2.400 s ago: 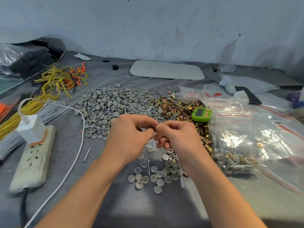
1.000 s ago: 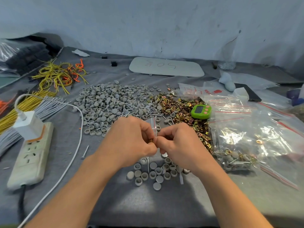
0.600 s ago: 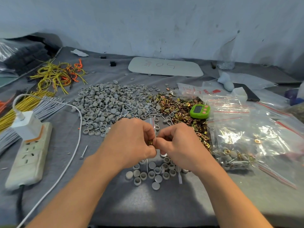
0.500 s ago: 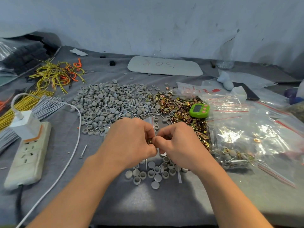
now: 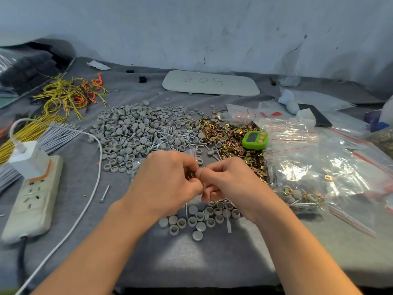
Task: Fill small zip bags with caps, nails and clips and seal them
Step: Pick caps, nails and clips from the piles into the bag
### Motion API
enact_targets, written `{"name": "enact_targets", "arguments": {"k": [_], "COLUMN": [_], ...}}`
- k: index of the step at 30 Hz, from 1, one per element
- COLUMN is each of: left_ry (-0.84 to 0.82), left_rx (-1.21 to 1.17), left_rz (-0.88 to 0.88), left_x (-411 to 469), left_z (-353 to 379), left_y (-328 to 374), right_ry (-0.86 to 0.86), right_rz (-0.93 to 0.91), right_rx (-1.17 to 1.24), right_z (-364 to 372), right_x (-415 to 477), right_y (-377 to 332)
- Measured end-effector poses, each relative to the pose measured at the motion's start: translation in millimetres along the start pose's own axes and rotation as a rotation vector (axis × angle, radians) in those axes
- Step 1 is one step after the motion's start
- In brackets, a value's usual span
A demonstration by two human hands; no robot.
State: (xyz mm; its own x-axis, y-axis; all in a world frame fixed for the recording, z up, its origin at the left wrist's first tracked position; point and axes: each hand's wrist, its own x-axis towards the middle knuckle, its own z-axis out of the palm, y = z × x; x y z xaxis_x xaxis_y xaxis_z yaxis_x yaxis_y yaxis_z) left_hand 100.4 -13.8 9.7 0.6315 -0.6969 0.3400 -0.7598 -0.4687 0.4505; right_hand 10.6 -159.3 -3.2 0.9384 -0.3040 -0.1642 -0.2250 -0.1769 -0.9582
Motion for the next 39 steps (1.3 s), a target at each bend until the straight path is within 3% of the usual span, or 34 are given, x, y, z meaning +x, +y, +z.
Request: {"name": "enact_targets", "arguments": {"k": [9, 16, 22, 32, 36, 39], "left_ry": [0.114, 0.103, 0.034, -0.042, -0.082, -0.032], "left_rx": [-0.15, -0.106, -0.145, -0.536, -0.538, -0.405], "left_rz": [-0.054, -0.147, -0.184, -0.308, -0.346, -0.332], "left_x": [2, 2, 1, 0, 1, 2], "left_z": [-3, -2, -2, -6, -4, -1], "left_y": [-1, -1, -1, -8, -13, -16], "right_ry": [0.028, 0.104, 0.066, 0.043, 0.087, 0.205], "right_rz": [0.05, -0.079, -0.087, -0.155, -0.151, -0.212], "right_rx": [0.327, 0.213, 0.202, 0.145, 0.101, -0.003], "right_z": [9, 15, 10, 7, 11, 15], "right_x": [3, 6, 8, 8, 10, 11], "right_y": [-3, -2, -2, -5, -2, -1]}}
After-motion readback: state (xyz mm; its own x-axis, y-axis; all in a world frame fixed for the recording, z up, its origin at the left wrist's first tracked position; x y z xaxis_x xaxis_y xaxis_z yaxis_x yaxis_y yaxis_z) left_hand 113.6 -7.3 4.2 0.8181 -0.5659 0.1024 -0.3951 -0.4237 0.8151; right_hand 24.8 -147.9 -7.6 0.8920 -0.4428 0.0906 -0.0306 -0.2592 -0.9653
